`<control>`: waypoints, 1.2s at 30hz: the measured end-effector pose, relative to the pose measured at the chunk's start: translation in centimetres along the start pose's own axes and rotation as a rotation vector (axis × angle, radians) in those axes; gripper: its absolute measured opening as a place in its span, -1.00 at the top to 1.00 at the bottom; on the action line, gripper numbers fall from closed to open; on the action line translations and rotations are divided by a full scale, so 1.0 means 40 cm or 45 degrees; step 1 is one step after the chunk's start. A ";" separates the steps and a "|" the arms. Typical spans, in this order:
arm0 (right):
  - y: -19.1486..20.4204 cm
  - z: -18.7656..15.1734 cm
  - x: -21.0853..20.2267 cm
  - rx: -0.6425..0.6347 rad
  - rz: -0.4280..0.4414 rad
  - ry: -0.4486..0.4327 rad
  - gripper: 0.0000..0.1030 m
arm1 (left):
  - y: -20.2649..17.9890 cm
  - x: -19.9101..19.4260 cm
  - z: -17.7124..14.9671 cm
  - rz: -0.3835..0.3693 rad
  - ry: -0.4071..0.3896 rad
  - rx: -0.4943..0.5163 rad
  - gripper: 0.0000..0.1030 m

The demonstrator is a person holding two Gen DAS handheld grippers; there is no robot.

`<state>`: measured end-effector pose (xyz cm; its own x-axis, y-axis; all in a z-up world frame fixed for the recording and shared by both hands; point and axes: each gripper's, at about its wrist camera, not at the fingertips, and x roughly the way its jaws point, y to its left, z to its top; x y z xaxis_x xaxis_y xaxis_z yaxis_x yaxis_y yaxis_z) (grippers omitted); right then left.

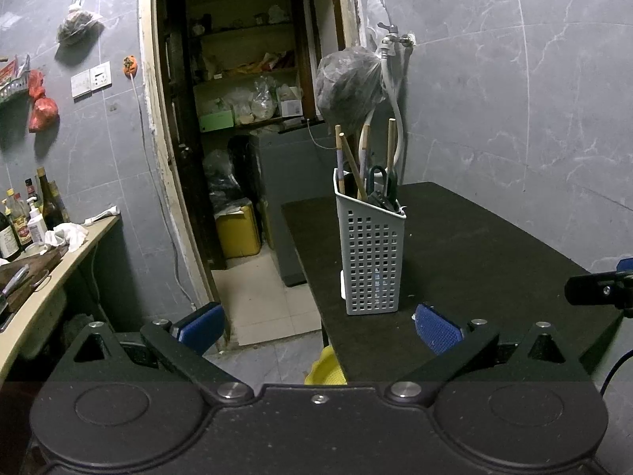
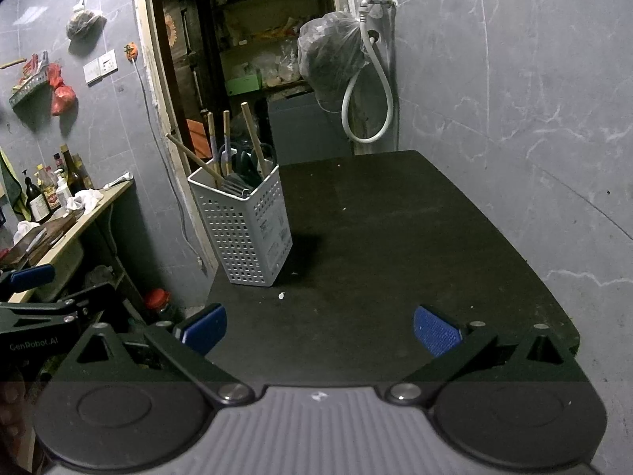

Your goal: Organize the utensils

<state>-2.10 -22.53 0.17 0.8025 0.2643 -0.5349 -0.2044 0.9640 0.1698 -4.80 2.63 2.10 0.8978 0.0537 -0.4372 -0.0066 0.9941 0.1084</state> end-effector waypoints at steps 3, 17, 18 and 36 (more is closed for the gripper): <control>0.000 0.000 0.000 -0.001 0.000 0.001 -1.00 | 0.001 0.001 0.000 0.000 0.000 0.001 -0.99; 0.000 0.001 0.004 0.001 -0.002 0.003 -1.00 | 0.000 0.002 -0.001 0.000 0.001 0.000 -0.99; 0.000 0.001 0.004 0.001 -0.002 0.003 -1.00 | 0.000 0.002 -0.001 0.000 0.000 0.001 -0.99; 0.001 0.005 0.017 0.014 -0.022 0.002 -1.00 | -0.003 0.037 0.005 -0.023 -0.004 0.015 -0.99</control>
<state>-1.45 -22.31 -0.04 0.8051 0.2474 -0.5391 -0.1839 0.9682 0.1697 -3.39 2.59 1.61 0.8991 0.0351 -0.4363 0.0149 0.9937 0.1107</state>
